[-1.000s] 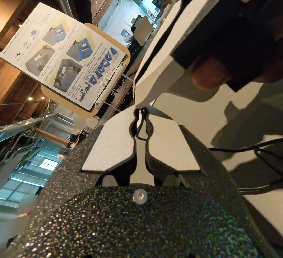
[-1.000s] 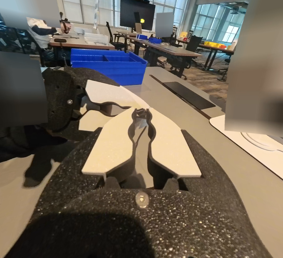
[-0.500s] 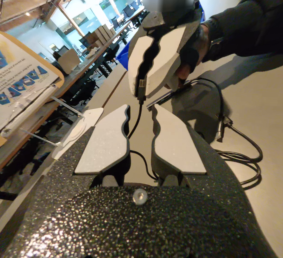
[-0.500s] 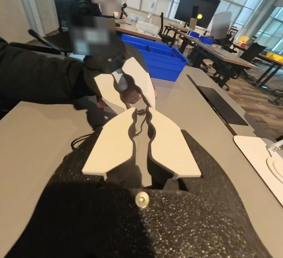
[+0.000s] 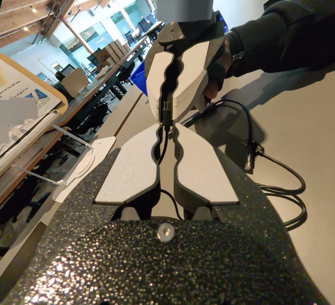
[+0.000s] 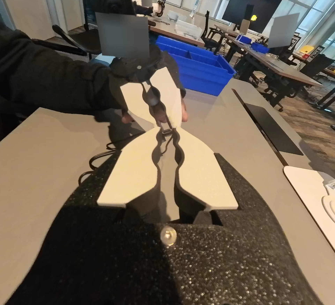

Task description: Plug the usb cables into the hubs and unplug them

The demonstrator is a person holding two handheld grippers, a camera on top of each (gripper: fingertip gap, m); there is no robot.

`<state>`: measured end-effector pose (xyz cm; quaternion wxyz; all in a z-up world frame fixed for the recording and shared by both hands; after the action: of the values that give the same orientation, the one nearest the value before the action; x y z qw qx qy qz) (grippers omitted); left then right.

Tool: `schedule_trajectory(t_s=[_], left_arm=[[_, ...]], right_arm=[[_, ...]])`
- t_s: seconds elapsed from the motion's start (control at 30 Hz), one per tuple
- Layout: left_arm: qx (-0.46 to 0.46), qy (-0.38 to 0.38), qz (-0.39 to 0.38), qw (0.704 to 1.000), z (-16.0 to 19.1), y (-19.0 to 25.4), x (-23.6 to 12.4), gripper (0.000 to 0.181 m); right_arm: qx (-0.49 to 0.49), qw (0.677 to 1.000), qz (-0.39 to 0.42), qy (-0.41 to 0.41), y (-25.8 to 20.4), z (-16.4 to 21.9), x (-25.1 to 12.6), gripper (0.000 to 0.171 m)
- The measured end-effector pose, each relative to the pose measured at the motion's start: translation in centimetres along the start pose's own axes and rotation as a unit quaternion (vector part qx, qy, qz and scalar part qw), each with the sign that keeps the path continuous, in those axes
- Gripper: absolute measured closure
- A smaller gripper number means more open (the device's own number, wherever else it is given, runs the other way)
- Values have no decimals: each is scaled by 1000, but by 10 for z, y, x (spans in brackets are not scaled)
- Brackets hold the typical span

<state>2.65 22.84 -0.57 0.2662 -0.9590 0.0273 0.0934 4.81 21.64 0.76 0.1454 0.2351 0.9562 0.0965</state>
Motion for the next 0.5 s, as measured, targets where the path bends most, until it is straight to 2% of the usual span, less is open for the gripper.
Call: schedule_trajectory(t_s=[0.27, 0.4, 0.5], left_arm=[[32, -37, -42, 998, 7, -2, 9, 174], [51, -76, -79, 993, 16, -8, 13, 174], [52, -102, -95, 989, 24, -14, 12, 174]], right_arm=[[21, 1000, 15, -8, 9, 10, -3, 160], [23, 999, 33, -29, 13, 16, -8, 148], [31, 994, 84, -66, 27, 24, -21, 140]])
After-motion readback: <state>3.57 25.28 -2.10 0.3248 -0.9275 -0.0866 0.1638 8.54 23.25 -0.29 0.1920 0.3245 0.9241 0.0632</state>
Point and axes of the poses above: each gripper's, where its closed fingertips meet, x out along the fingers, z out of its underside, y = z × x across the jaws, the point moved 2 cm from there along -x, back along the fingers, and after that the axes turned 2 degrees about -y, right-handed, at the moved point
